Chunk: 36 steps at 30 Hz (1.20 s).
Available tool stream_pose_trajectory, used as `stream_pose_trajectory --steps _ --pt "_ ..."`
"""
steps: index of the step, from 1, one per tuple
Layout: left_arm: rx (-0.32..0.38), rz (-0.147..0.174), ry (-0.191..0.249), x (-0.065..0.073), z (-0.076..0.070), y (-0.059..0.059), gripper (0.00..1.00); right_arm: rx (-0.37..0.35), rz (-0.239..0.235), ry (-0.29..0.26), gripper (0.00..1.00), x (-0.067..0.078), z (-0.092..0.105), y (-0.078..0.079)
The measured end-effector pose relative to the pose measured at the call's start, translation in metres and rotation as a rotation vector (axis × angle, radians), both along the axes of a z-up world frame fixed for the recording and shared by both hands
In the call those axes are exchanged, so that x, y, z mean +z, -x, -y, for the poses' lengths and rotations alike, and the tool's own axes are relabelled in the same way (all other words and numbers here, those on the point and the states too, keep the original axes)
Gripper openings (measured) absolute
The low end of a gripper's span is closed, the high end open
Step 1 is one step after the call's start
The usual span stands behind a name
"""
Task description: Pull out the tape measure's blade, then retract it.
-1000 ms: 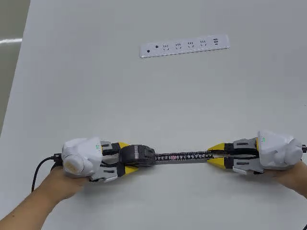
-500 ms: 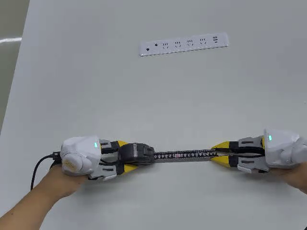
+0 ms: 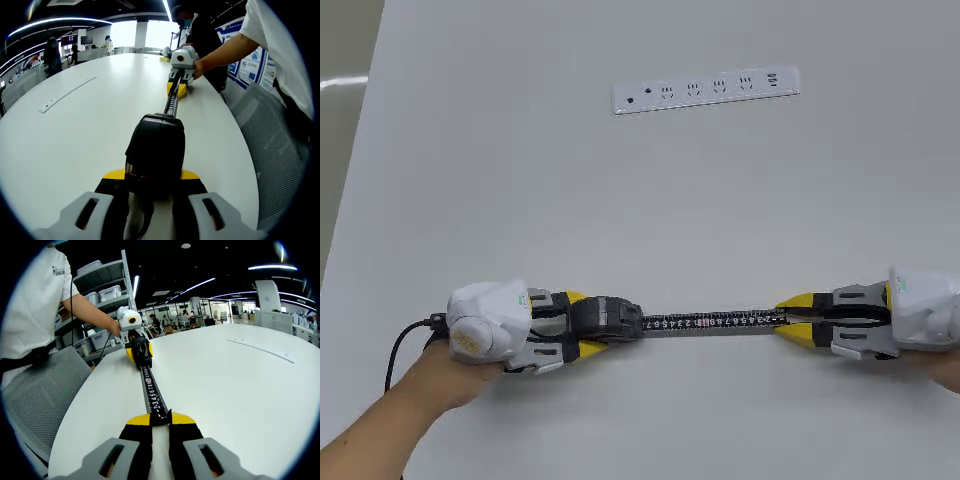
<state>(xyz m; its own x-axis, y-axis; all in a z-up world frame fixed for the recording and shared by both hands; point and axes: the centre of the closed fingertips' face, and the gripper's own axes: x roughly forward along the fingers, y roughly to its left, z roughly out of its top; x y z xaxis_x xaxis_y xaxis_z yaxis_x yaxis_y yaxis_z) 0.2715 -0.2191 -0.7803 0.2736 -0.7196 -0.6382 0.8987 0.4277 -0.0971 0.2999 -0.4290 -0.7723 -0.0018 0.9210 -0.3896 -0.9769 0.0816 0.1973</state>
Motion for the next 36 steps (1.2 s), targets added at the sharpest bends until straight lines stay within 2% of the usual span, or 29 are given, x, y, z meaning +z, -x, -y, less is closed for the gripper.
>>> stream_pose_trajectory --steps 16,36 --pt "0.000 -0.002 -0.005 0.000 0.001 0.000 0.29 -0.029 -0.014 0.006 0.08 0.001 0.025 -0.005" --pt "0.000 -0.008 -0.012 0.000 0.001 0.000 0.30 -0.056 -0.022 0.006 0.08 0.001 0.047 -0.011"
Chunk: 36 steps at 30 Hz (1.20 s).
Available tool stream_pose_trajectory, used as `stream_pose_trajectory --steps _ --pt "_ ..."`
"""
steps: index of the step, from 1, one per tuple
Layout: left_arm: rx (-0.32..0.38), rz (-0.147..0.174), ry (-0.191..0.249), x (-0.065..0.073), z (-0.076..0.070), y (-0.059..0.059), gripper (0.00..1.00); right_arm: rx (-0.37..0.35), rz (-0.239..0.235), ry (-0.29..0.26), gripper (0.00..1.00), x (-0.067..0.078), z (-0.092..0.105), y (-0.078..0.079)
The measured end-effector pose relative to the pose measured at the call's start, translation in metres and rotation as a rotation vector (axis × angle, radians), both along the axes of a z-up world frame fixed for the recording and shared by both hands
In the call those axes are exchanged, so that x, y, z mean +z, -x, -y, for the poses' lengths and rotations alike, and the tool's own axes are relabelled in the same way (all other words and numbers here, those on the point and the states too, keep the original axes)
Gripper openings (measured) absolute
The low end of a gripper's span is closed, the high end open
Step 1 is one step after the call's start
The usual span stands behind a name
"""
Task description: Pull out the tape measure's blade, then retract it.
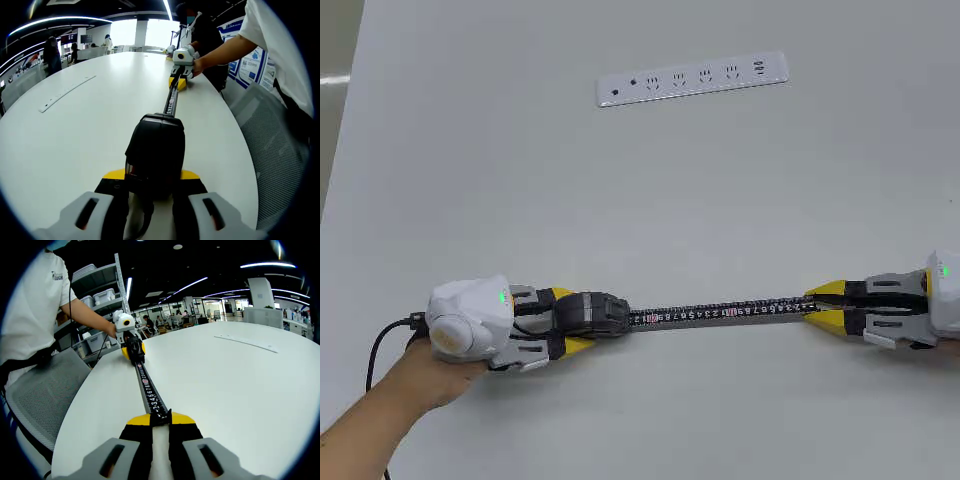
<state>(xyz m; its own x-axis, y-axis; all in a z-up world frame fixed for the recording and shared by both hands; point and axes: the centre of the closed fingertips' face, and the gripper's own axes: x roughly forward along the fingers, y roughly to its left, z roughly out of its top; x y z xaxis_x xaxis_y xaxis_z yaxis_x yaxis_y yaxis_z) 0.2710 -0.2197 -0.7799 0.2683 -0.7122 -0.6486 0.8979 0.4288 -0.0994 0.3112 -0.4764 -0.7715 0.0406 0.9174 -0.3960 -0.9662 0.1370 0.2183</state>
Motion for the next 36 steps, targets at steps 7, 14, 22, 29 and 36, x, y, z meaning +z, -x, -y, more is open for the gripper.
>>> stream_pose_trajectory --steps 7,14,22,29,36 --pt "-0.002 0.000 -0.006 -0.0004 0.0000 -0.0001 0.30 -0.003 0.003 0.006 0.08 -0.0011 0.0058 -0.0007" --pt "-0.005 0.004 -0.007 -0.0007 0.0007 -0.0002 0.30 -0.017 0.000 0.009 0.09 -0.0041 0.0065 -0.0003" --pt "-0.004 0.004 -0.001 -0.0004 0.0010 -0.0006 0.30 -0.022 0.001 0.002 0.10 -0.0033 0.0051 -0.0007" --pt "-0.006 0.006 0.001 -0.0006 0.0016 0.0008 0.30 -0.021 0.000 0.005 0.11 -0.0033 0.0050 -0.0009" --pt "-0.010 0.006 0.006 -0.0002 0.0019 0.0013 0.30 -0.016 0.040 0.026 0.13 -0.0031 0.0045 0.0007"
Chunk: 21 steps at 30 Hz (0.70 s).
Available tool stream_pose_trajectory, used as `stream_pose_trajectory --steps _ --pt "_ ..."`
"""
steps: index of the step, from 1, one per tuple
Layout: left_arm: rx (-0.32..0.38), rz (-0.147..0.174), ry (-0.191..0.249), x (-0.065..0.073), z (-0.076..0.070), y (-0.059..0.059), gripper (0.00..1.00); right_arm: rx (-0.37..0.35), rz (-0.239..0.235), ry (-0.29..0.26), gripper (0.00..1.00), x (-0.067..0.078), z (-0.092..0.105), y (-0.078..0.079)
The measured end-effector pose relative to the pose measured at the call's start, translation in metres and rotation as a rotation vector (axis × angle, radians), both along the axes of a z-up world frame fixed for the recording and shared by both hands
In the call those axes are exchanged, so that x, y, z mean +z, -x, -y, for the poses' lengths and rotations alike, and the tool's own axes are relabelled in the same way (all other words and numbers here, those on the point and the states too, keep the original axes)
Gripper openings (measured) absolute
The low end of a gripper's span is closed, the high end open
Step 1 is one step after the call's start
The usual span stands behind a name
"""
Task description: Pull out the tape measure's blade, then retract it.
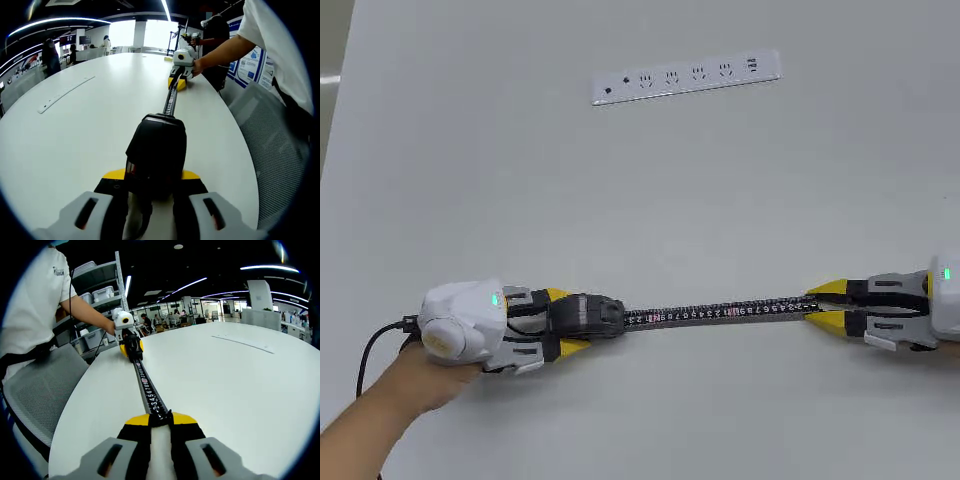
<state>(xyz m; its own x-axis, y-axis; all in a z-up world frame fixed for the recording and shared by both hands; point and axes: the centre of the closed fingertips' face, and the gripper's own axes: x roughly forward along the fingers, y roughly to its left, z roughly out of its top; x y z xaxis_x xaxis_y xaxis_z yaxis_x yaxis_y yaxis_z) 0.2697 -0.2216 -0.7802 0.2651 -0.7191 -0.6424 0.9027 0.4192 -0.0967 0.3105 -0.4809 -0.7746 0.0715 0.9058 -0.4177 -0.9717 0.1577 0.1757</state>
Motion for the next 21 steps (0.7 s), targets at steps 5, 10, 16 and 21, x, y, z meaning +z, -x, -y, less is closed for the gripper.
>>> stream_pose_trajectory --steps 5,10,16,21 --pt "-0.002 0.002 0.000 0.0002 0.0004 -0.0002 0.31 -0.005 0.007 -0.001 0.13 0.0001 0.0009 0.0003" --pt "-0.004 0.001 -0.003 -0.0001 0.0007 -0.0001 0.31 -0.008 0.006 -0.005 0.13 0.0002 0.0013 0.0000" --pt "0.002 0.006 -0.018 -0.0005 0.0006 -0.0004 0.31 -0.033 -0.009 -0.004 0.14 0.0002 0.0022 -0.0008" --pt "0.015 0.005 -0.042 -0.0051 0.0015 -0.0016 0.32 -0.038 -0.017 0.000 0.15 0.0005 0.0021 0.0008"
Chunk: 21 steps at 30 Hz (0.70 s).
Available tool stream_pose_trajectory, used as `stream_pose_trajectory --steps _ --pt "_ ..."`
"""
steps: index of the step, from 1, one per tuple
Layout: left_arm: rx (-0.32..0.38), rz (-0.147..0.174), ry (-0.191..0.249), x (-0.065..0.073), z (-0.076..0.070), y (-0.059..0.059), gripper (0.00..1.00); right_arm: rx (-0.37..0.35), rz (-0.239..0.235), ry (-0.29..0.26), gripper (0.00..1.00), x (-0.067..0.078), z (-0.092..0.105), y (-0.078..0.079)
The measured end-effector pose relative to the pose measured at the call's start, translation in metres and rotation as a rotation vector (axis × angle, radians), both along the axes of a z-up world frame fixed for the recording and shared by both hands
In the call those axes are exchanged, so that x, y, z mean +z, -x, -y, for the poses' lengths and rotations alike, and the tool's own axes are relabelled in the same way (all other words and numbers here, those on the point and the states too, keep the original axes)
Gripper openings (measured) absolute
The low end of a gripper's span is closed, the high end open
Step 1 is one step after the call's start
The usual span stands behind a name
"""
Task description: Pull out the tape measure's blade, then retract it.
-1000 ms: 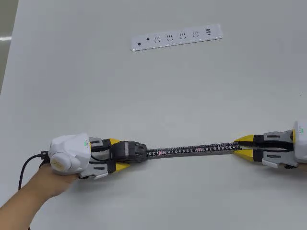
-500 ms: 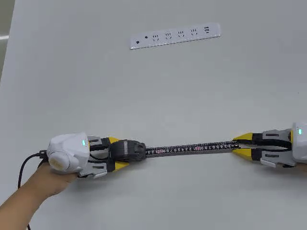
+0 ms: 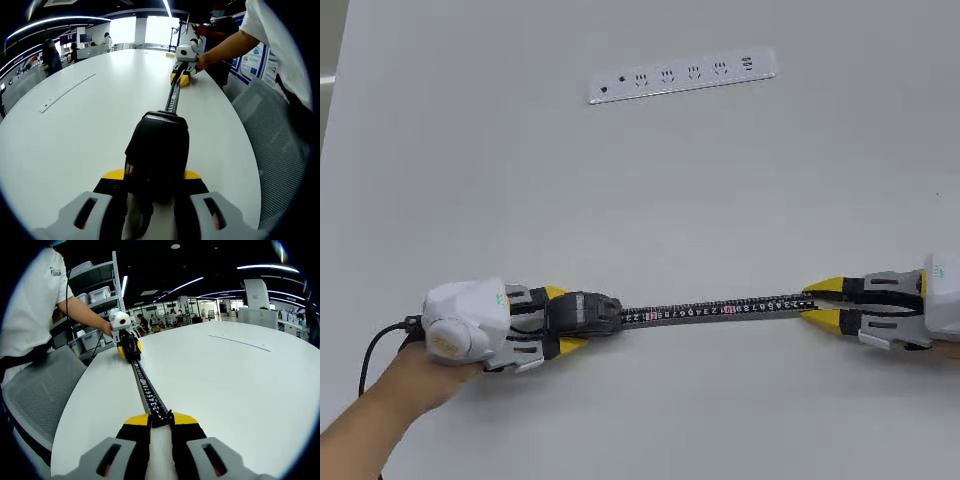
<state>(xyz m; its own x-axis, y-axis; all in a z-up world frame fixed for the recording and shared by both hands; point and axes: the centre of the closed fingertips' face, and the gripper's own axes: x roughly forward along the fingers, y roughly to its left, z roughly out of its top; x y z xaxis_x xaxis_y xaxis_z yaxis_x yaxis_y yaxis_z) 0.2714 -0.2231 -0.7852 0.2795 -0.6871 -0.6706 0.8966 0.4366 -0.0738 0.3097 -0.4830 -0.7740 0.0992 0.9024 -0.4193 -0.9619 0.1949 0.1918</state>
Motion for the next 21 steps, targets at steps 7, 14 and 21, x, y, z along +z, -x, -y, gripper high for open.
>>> stream_pose_trajectory --steps 7,14,21 --pt "0.011 0.003 0.010 0.0044 -0.0031 -0.0025 0.38 -0.002 -0.004 0.002 0.21 0.0018 -0.0023 0.0006" --pt "0.008 0.005 0.008 0.0077 -0.0020 -0.0012 0.44 -0.003 -0.005 0.002 0.26 0.0036 -0.0071 0.0017" --pt "0.019 -0.001 0.015 0.0095 -0.0023 -0.0004 0.50 -0.024 -0.010 -0.001 0.29 0.0055 -0.0055 0.0019"
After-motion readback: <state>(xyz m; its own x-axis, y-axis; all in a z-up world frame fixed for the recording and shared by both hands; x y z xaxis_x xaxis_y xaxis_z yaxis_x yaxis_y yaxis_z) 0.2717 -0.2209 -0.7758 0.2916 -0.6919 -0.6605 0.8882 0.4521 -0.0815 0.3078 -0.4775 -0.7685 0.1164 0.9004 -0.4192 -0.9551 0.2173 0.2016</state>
